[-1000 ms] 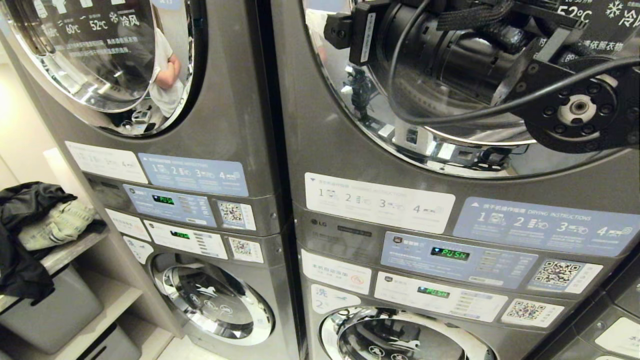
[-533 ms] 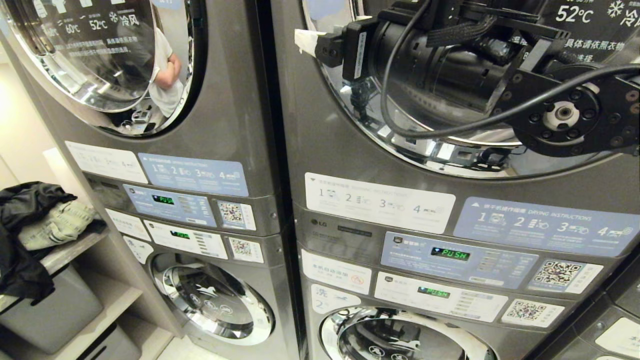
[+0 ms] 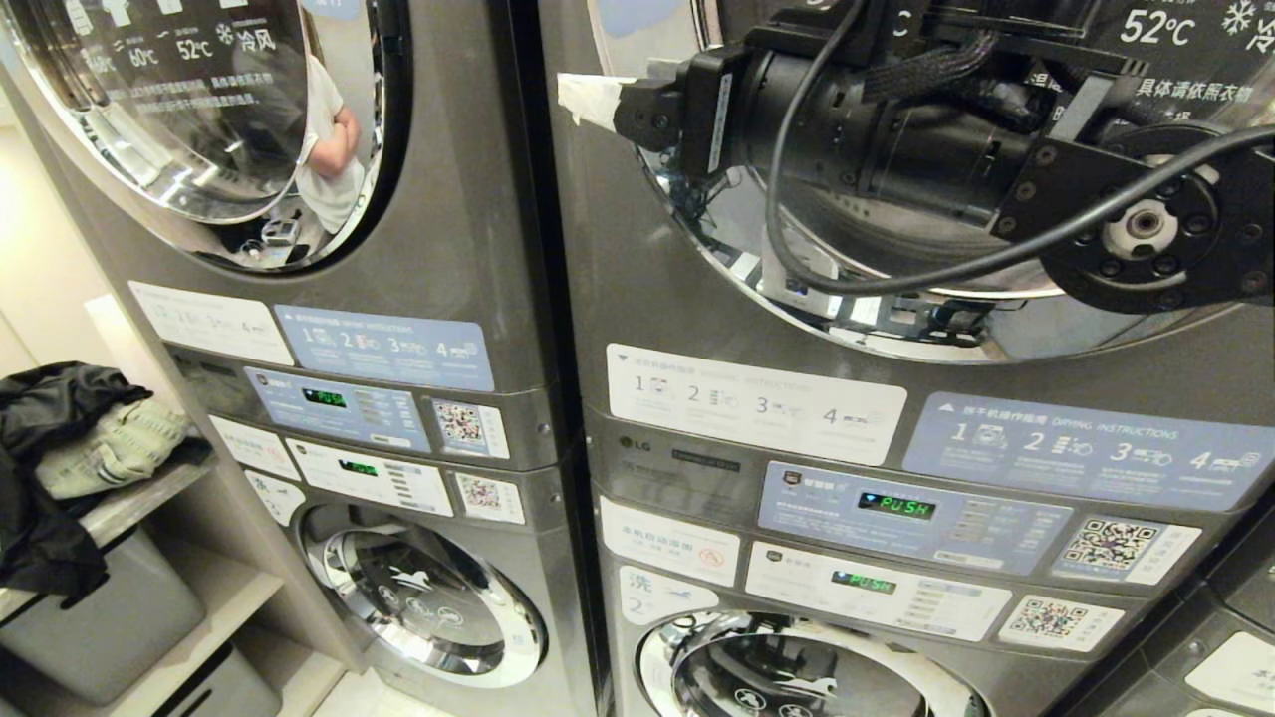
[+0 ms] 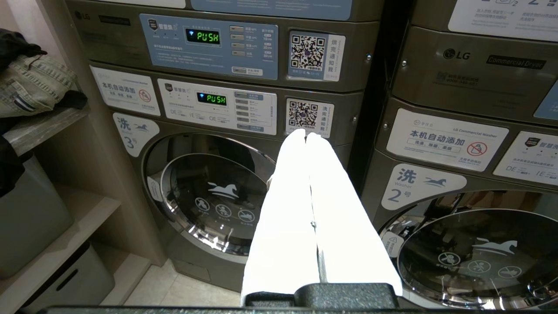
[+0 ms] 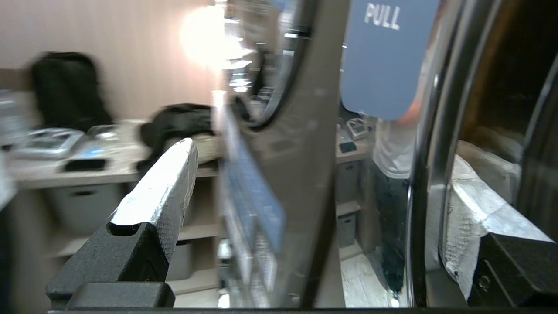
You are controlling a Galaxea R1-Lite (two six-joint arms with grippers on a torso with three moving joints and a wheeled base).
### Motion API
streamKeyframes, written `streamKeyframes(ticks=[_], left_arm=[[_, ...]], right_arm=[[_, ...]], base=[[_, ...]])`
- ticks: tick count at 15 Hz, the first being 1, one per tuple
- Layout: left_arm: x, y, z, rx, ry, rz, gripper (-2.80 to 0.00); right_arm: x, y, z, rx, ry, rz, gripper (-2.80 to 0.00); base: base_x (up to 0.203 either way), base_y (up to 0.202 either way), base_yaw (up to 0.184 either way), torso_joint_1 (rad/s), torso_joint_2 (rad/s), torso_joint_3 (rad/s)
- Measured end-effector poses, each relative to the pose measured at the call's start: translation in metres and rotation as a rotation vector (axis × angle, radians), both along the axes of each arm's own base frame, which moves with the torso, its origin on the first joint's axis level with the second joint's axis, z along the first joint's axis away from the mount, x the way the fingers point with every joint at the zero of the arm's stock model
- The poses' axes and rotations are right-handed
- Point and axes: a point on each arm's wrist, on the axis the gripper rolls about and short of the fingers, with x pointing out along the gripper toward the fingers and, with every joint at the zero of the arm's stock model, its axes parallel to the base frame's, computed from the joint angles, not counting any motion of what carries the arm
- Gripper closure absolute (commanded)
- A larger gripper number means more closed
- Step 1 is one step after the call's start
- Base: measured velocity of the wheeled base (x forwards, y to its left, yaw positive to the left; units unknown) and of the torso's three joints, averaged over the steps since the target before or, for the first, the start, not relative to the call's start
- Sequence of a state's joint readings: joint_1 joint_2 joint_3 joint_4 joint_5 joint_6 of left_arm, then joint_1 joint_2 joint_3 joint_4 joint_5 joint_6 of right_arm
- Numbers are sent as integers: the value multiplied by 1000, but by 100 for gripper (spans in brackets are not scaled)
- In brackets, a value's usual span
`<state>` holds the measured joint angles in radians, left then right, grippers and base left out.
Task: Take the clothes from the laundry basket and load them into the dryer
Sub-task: Open the dryer
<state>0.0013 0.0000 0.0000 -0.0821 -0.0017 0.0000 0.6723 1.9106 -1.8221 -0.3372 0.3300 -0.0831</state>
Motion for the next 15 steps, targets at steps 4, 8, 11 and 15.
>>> streamKeyframes(ticks=[4, 8, 11, 15], left_arm=[[0, 0, 0, 0, 0, 0, 0], [0, 0, 0, 0, 0, 0, 0], [0, 0, 0, 0, 0, 0, 0], [0, 0, 0, 0, 0, 0, 0]], right_arm=[[-18, -11, 9, -43, -1, 170, -280], [-42, -26, 8, -83, 7, 284, -280], [-63, -42, 5, -108, 15, 356, -280], [-93, -63, 3, -129, 7, 444, -280]], base=[[0, 0, 0, 0, 0, 0], [0, 0, 0, 0, 0, 0], [0, 0, 0, 0, 0, 0], [0, 0, 0, 0, 0, 0]])
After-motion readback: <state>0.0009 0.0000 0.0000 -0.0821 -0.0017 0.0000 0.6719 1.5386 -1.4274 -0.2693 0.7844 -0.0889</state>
